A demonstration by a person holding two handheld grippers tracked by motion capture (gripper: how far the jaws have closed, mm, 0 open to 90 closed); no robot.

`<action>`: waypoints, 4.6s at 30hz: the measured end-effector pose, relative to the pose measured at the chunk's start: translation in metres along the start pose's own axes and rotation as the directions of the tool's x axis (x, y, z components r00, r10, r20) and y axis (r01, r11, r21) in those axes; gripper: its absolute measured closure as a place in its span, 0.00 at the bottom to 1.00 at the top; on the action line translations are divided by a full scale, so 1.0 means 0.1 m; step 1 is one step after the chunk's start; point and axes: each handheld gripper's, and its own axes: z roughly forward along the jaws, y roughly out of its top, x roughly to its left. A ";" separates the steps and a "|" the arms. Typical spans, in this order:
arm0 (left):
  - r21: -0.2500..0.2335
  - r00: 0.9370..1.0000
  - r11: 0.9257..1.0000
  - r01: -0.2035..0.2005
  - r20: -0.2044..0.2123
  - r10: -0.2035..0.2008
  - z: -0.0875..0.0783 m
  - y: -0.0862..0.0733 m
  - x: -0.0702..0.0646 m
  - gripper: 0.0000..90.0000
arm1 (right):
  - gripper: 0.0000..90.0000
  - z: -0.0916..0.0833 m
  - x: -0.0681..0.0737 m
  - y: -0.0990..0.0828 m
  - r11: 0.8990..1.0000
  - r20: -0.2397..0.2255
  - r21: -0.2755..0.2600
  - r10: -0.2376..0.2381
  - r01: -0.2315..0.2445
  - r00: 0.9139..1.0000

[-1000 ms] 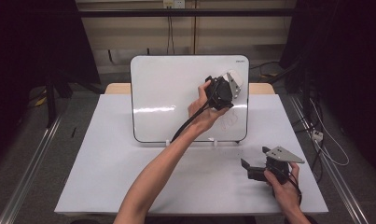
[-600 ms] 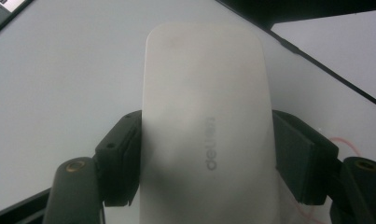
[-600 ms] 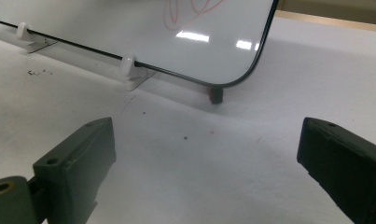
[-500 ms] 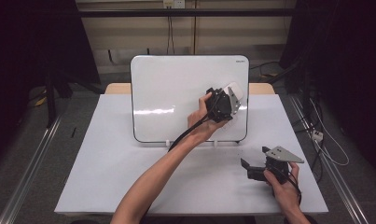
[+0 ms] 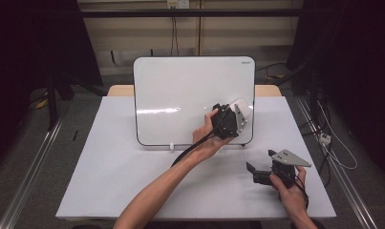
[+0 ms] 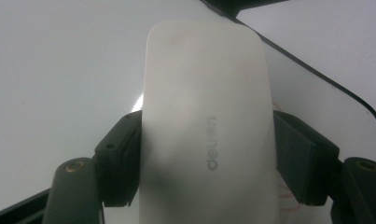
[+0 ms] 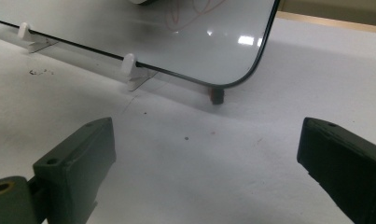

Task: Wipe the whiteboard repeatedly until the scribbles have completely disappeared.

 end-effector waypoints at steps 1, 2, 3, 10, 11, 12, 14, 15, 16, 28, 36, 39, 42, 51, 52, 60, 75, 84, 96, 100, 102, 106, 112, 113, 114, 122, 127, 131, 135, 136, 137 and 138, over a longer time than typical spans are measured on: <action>0.003 1.000 1.000 0.001 0.000 -0.001 0.00 0.01 0.00 0.34 | 0.05 0.00 0.00 0.00 1.000 -0.001 0.000 -0.001 0.001 1.000; 0.008 1.000 1.000 -0.007 -0.004 0.007 0.00 0.02 0.01 0.34 | 0.05 0.00 0.00 0.00 1.000 -0.002 0.001 -0.001 0.001 1.000; 0.001 1.000 1.000 0.000 -0.001 0.000 0.00 0.02 0.02 0.34 | 0.05 0.00 -0.01 0.00 1.000 0.000 0.000 -0.001 0.001 1.000; 0.008 1.000 1.000 0.007 -0.026 -0.007 0.01 0.13 0.27 0.34 | 0.05 -0.01 -0.01 0.00 1.000 -0.001 -0.001 0.002 -0.002 1.000; 0.004 0.999 1.000 0.012 -0.034 -0.012 0.01 0.15 0.32 0.34 | 0.05 -0.01 -0.01 0.00 1.000 -0.002 -0.001 0.004 -0.004 1.000; 0.005 0.999 1.000 0.024 -0.039 -0.024 0.01 0.16 0.37 0.34 | 0.05 -0.01 -0.01 -0.01 1.000 -0.002 -0.001 0.002 -0.002 1.000; 0.004 0.998 0.999 0.038 -0.050 -0.038 0.00 0.19 0.47 0.34 | 0.05 -0.01 -0.02 -0.01 1.000 -0.001 -0.002 0.002 -0.002 1.000; 0.002 0.997 0.998 0.055 -0.054 -0.055 0.00 0.20 0.50 0.34 | 0.05 -0.01 -0.02 -0.01 1.000 0.000 -0.001 0.002 -0.002 1.000; -0.001 0.996 0.998 0.061 -0.058 -0.061 0.00 0.21 0.53 0.34 | 0.05 -0.01 -0.02 -0.01 1.000 0.000 0.000 0.005 -0.005 1.000; -0.007 0.998 1.000 0.008 -0.061 -0.008 0.00 0.08 0.29 0.34 | 0.05 0.01 -0.01 0.00 1.000 -0.001 0.002 -0.002 0.002 1.000; 0.005 0.999 1.000 -0.027 -0.041 0.027 -0.01 0.02 0.12 0.34 | 0.05 0.02 0.00 0.00 1.000 0.000 0.004 0.000 0.000 1.000; 0.002 0.998 0.999 -0.046 -0.032 0.046 -0.01 0.00 0.01 0.34 | 0.05 0.02 0.00 0.00 1.000 -0.001 0.005 -0.002 0.002 1.000; 0.000 0.998 0.998 -0.062 -0.023 0.062 0.00 -0.02 -0.08 0.34 | 0.05 0.02 0.00 0.00 1.000 -0.002 0.006 -0.004 0.004 1.000; 0.001 0.996 0.996 -0.094 0.004 0.094 -0.01 -0.06 -0.18 0.34 | 0.05 0.03 0.01 0.00 1.000 -0.005 0.006 -0.005 0.005 1.000; 0.002 0.996 0.996 -0.085 0.012 0.085 -0.01 -0.06 -0.16 0.34 | 0.05 0.02 0.00 0.00 1.000 -0.005 0.004 -0.006 0.006 1.000; 0.009 0.996 0.996 -0.086 0.007 0.086 0.00 0.03 0.00 0.34 | 0.05 0.01 -0.01 0.00 1.000 -0.005 0.001 -0.003 0.003 1.000; 0.004 0.996 0.996 -0.085 -0.036 0.085 0.01 0.09 0.18 0.34 | 0.05 0.02 -0.01 0.00 1.000 -0.004 0.000 -0.007 0.007 1.000; 0.001 0.991 0.991 -0.137 0.007 0.137 -0.02 -0.08 -0.17 0.34 | 0.05 0.02 0.01 0.01 1.000 -0.003 0.005 -0.007 0.007 1.000; 0.002 0.981 0.983 -0.183 0.060 0.183 -0.04 -0.18 -0.34 0.34 | 0.05 0.02 0.01 0.00 1.000 -0.004 0.004 -0.009 0.009 1.000; 0.018 0.985 0.986 -0.167 0.043 0.166 -0.05 -0.11 -0.20 0.34 | 0.05 0.01 0.00 0.00 1.000 -0.001 0.004 -0.005 0.005 1.000; 0.017 0.990 0.990 -0.141 0.024 0.141 -0.05 -0.07 -0.07 0.35 | 0.05 0.01 0.00 0.00 1.000 -0.001 0.001 -0.007 0.007 1.000; 0.019 0.994 0.994 -0.104 -0.025 0.104 -0.06 0.00 0.20 0.35 | 0.05 0.01 0.00 0.00 1.000 -0.002 0.000 -0.006 0.006 1.000; 0.007 0.994 0.997 -0.077 -0.074 0.077 -0.06 0.01 0.30 0.35 | 0.05 0.01 -0.01 0.00 1.000 -0.003 0.000 -0.008 0.008 1.000; 0.010 0.994 0.997 -0.078 -0.069 0.079 -0.07 0.01 0.28 0.35 | 0.05 0.01 -0.01 0.00 1.000 -0.002 -0.001 -0.005 0.005 1.000; 0.006 0.995 0.997 -0.082 -0.064 0.082 -0.07 -0.01 0.25 0.35 | 0.05 0.01 -0.01 0.00 1.000 -0.001 0.000 -0.005 0.005 1.000; 0.029 0.981 0.981 -0.192 0.000 0.192 -0.11 -0.21 -0.12 0.34 | 0.05 0.02 0.01 0.01 1.000 -0.003 0.004 -0.006 0.006 1.000; 0.043 0.962 0.961 -0.274 0.021 0.273 -0.15 -0.35 -0.35 0.34 | 0.05 0.03 0.01 0.00 1.000 -0.001 0.004 -0.011 0.011 1.000; 0.042 0.962 0.962 -0.271 0.030 0.270 -0.17 -0.36 -0.34 0.34 | 0.05 0.03 0.02 0.01 1.000 -0.003 0.006 -0.011 0.011 1.000; 0.048 0.965 0.964 -0.262 0.025 0.261 -0.18 -0.36 -0.29 0.35 | 0.05 0.02 0.01 0.00 1.000 -0.001 0.005 -0.010 0.010 1.000; 0.048 0.971 0.970 -0.238 0.027 0.237 -0.18 -0.36 -0.26 0.35 | 0.05 0.02 0.00 0.00 1.000 0.000 0.005 -0.007 0.007 1.000; 0.052 0.975 0.973 -0.224 0.015 0.223 -0.18 -0.35 -0.22 0.35 | 0.05 0.02 0.00 0.00 1.000 0.003 0.006 -0.003 0.003 1.000; 0.052 0.977 0.975 -0.215 0.007 0.215 -0.18 -0.34 -0.18 0.35 | 0.05 0.02 0.00 0.00 1.000 0.002 0.007 -0.004 0.004 1.000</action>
